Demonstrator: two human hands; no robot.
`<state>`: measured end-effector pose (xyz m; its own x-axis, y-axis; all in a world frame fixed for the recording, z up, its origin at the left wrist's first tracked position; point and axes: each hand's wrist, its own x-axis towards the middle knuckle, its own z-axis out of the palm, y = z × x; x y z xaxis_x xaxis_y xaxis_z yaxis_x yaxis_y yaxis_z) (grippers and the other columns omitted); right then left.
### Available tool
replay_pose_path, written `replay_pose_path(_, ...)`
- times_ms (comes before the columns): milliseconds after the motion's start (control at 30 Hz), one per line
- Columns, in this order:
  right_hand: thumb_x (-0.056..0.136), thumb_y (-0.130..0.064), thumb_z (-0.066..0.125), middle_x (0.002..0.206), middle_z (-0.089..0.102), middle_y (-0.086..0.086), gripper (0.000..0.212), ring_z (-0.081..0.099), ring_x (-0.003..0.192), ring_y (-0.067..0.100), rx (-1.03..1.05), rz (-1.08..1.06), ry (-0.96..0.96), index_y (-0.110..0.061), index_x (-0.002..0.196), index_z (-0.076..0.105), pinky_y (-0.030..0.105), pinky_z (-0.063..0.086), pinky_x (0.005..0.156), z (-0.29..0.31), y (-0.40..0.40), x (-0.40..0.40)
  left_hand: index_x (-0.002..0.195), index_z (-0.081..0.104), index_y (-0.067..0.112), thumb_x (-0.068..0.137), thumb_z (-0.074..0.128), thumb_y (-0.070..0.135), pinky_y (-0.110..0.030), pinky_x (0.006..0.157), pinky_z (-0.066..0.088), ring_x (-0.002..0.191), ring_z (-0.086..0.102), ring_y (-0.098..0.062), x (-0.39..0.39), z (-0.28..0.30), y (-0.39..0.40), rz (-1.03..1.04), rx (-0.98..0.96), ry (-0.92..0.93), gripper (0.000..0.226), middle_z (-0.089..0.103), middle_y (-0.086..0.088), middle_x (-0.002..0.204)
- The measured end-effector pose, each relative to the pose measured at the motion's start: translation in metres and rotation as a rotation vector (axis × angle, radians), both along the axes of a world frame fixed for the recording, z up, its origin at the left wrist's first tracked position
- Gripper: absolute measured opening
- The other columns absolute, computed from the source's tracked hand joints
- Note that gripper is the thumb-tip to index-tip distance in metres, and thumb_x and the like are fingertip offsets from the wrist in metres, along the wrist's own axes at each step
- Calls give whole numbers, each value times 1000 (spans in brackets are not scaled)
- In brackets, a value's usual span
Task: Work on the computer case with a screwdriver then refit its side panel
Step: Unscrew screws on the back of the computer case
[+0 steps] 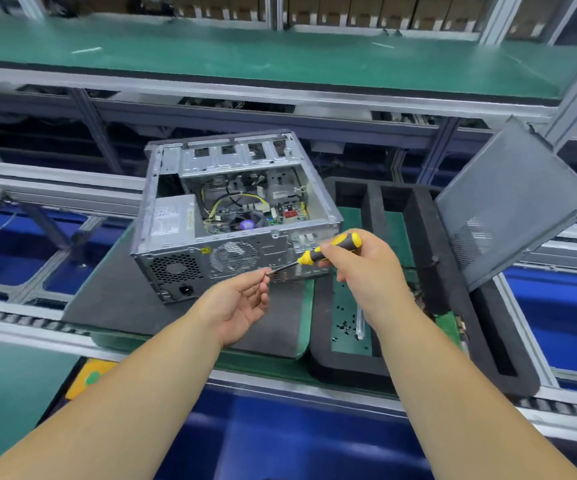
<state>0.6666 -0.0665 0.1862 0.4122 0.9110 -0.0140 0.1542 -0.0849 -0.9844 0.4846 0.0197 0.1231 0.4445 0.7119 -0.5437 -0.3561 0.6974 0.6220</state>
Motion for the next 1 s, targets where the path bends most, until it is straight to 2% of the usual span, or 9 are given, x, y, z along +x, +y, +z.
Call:
replay_pose_path(133,87,-20,70,75,76,-4,8,66,63,5,-45,79,-40,-15,83,64,18,47,54,6,16,-58,92,68,5,93,59,12,-17,53,52,58,57,-7,-58,12,17,157,7,-106,11,62,1,68)
replay_pose_path(233,86,-25,73,76,76,-4,13,58,52,10,-134,166,-141,-18,83,63,32,51,61,3,28,-101,93,69,6,93,60,14,-16,54,51,59,56,-5,-95,17,31,271,3,-168,11,62,2,67)
replay_pose_path(300,85,-25,74,77,76,-3,13,59,50,12,-175,206,-178,-18,86,63,35,52,64,-2,33,-129,93,69,7,93,61,14,-15,52,51,55,56,-3,-114,17,40,295,-22,-174,11,61,3,66)
replay_pose_path(467,84,-22,71,74,74,-1,13,61,48,9,-229,187,-179,-22,90,60,18,44,47,-19,38,-190,98,70,8,94,60,12,-16,50,49,51,54,-1,-143,9,57,233,-112,-171,12,59,4,68)
replay_pose_path(533,82,-23,71,73,73,1,12,61,48,7,-228,136,-196,-23,88,60,16,43,44,-23,37,-206,98,71,7,93,61,11,-16,50,48,51,53,-1,-151,6,61,201,-139,-175,12,59,4,67)
replay_pose_path(633,78,-29,70,73,73,0,13,62,55,8,-248,70,-204,-26,85,60,34,56,58,-29,33,-225,97,72,8,93,61,14,-16,55,46,52,52,-2,-159,1,65,150,-159,-167,13,58,4,65)
replay_pose_path(733,71,-39,66,74,72,1,17,67,65,18,-268,16,-227,-31,82,58,46,59,70,-34,30,-239,93,73,11,95,60,23,-16,59,43,57,47,-2,-160,-3,69,95,-179,-132,18,54,6,61)
replay_pose_path(833,67,-42,64,73,70,2,18,70,72,21,-254,-42,-226,-40,82,56,49,59,71,-38,27,-249,91,72,12,96,59,25,-15,61,41,56,47,-2,-158,-6,70,46,-183,-100,20,52,6,60)
replay_pose_path(1000,59,-53,60,71,69,-1,25,70,72,19,-242,-109,-197,-43,82,55,48,59,70,-42,27,-257,85,75,13,95,60,29,-16,66,40,47,49,-1,-153,-11,70,14,-167,-114,24,52,6,57)
